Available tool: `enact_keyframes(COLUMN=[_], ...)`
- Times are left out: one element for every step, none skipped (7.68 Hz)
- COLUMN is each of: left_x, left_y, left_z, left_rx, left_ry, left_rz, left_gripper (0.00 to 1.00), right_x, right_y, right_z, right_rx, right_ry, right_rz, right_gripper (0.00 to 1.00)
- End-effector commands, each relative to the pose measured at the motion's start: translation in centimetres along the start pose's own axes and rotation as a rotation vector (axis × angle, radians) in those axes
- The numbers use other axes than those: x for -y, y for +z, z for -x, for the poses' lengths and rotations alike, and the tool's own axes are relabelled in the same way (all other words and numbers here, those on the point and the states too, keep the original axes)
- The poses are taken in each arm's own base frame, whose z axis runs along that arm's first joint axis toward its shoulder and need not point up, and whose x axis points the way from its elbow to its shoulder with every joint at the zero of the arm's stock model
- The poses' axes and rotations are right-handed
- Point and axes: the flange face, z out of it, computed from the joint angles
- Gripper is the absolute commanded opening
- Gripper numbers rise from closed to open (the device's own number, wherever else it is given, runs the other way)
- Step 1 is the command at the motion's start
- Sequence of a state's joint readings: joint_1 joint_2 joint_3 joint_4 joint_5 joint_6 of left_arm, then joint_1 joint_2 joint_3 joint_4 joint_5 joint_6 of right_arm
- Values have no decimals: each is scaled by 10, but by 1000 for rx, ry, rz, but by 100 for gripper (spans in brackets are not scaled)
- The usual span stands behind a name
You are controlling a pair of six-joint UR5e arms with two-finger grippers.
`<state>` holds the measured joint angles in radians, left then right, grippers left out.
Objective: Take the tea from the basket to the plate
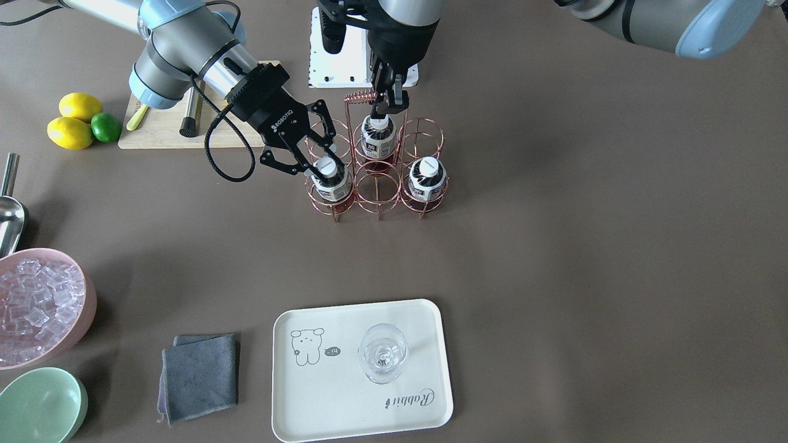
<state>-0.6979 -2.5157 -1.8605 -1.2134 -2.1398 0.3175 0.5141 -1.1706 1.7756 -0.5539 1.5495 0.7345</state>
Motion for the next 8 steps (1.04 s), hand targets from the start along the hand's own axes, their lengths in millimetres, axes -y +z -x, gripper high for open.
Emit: enact_keyframes(left_x=[0, 1, 1, 1, 1, 1, 1, 1], left_y=[-1, -2, -2, -2, -2, -2, -2, -2], left_z=[-1, -1, -1, -1, -2, -1, -1, -2], left_rx=[1, 1, 1, 1, 0, 0, -1, 0], left_ry=[2, 3, 3, 2, 3, 3, 2, 3], left_rz=[-3, -4, -4, -3, -4, -4, -3, -4], left_gripper=[0, 0, 0, 0, 0, 0, 0, 0], right_x=[18, 24, 29, 35, 46, 66, 89, 112], right_y=[-26, -31, -34, -37, -41, -51, -65, -73], right_z=[18, 19, 16, 12, 3, -3, -11, -17], right_rx=[-11, -14, -19, -26, -46, -54, -57, -55], right_ry=[3, 3, 2, 2, -1, 0, 2, 4], right_rz=[26, 23, 15, 4, -2, 24, 38, 33], right_gripper=[0, 0, 0, 0, 0, 0, 0, 0])
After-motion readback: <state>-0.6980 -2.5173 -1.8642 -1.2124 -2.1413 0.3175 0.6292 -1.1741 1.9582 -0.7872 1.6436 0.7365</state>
